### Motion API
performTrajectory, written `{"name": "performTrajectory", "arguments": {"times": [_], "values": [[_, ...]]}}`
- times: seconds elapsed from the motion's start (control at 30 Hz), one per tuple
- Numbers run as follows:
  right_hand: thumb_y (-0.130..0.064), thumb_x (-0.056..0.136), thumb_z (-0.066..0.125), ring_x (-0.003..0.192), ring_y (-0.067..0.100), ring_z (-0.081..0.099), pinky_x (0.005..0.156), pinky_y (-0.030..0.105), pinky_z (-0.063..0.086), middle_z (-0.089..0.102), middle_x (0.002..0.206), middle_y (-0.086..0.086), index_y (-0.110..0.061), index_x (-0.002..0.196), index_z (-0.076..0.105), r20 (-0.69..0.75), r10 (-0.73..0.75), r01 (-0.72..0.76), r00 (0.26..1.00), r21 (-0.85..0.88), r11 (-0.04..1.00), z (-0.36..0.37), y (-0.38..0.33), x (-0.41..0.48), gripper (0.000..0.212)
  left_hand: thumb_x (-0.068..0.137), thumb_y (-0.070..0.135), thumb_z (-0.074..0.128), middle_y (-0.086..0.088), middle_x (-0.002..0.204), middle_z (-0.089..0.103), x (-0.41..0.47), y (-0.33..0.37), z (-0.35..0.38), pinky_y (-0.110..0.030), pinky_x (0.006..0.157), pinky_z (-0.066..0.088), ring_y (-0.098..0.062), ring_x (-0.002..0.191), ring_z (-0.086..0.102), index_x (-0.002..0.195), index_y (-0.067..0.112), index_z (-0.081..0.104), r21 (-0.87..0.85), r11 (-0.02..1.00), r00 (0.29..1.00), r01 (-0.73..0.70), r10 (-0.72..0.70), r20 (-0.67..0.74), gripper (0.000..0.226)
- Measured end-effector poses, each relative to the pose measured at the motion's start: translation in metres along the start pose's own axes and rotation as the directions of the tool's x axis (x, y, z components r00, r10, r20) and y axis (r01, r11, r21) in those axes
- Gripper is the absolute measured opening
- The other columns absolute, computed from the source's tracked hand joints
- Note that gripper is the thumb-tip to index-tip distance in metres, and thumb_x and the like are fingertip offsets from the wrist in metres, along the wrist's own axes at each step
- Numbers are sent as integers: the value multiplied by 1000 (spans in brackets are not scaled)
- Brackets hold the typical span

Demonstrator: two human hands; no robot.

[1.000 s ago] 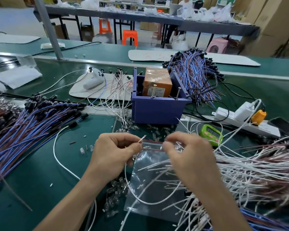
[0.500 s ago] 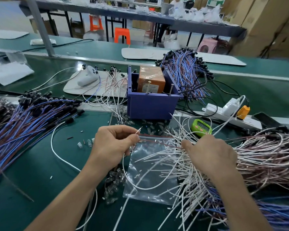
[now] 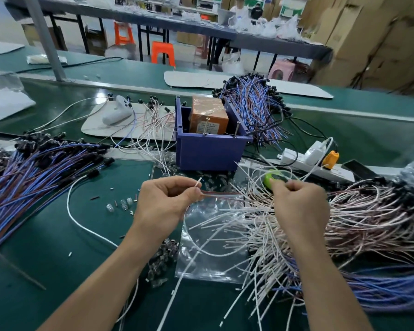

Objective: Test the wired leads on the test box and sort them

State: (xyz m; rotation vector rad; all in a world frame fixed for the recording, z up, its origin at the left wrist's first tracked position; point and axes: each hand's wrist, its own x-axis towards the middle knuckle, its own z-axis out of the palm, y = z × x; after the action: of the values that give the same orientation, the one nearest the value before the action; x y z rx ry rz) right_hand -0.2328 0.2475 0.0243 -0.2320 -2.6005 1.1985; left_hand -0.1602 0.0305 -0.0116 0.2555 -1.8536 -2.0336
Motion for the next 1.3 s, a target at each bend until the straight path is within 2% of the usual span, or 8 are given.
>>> {"name": "performTrajectory", "arguments": {"times": [0.13, 0.23, 0.43, 0.63, 0.83, 1.1, 1.23, 1.3], "values": [[-12, 93, 62, 64, 19, 67, 65, 38, 53, 71, 67, 7, -14, 74, 66, 284, 160, -322, 945, 738, 593, -9, -22, -7, 19, 82, 9, 84, -12, 72, 77, 0, -2, -1, -14, 40, 38, -6, 39, 50, 85, 20, 84, -6, 1000, 999, 28, -28, -27, 12], [-9, 98, 56, 74, 32, 73, 61, 34, 60, 72, 80, 18, -2, 94, 60, 662, 43, -651, 748, 720, 240, -14, -38, -13, 8, 83, 6, 83, -12, 74, 77, 0, -2, 0, -11, 43, 40, -3, 41, 53, 84, 20, 84, -15, 999, 997, 44, -45, -63, 14], [-10, 104, 48, 69, 27, 73, 63, 35, 64, 76, 87, 24, 8, 100, 70, 753, 62, -509, 655, 380, 772, 11, -37, -25, 29, 82, -4, 79, -9, 67, 76, 5, 2, -3, -10, 41, 40, -2, 39, 53, 77, 14, 81, -59, 998, 984, 13, -23, -179, 18], [-20, 105, 45, 76, 24, 77, 62, 32, 62, 77, 88, 16, -1, 92, 81, 931, -134, -724, 339, 350, 594, 9, -38, -32, 42, 85, -1, 76, -7, 66, 74, 11, 8, -20, -14, 36, 30, -4, 36, 37, 76, 18, 82, -128, 992, 982, 5, -29, -185, 22], [-30, 109, 44, 59, 23, 70, 50, 25, 54, 76, 76, 16, 1, 86, 73, 741, 85, -457, 666, 314, 832, 24, -25, -42, 48, 83, 2, 78, -12, 71, 75, 14, 2, -27, -16, 37, 33, -7, 40, 40, 81, 15, 82, -83, 994, 980, 64, -79, -183, 14], [-14, 106, 46, 84, 34, 76, 65, 32, 61, 76, 95, 25, 3, 97, 74, 749, 23, -682, 662, 589, 434, 6, -13, -46, 34, 82, 3, 77, -11, 71, 75, 21, 0, -32, -16, 38, 31, -12, 43, 37, 78, 18, 82, -126, 989, 963, 77, -106, -247, 16], [-1, 101, 49, 90, 20, 76, 79, 31, 58, 79, 88, 8, -14, 83, 78, 584, -119, -324, 803, 596, 735, 4, -18, -42, 37, 84, 2, 75, -11, 69, 74, 22, -2, -28, -15, 37, 30, -9, 40, 36, 78, 13, 80, -115, 990, 964, 78, -104, -244, 14], [9, 96, 45, 81, 17, 75, 73, 27, 57, 78, 85, 8, -13, 83, 77, 608, -215, -278, 764, 612, 741, 3, -28, -35, 41, 83, 5, 77, -11, 72, 76, 20, -1, -24, -15, 37, 31, -9, 39, 36, 80, 12, 80, -84, 994, 971, 74, -91, -222, 9]]}}
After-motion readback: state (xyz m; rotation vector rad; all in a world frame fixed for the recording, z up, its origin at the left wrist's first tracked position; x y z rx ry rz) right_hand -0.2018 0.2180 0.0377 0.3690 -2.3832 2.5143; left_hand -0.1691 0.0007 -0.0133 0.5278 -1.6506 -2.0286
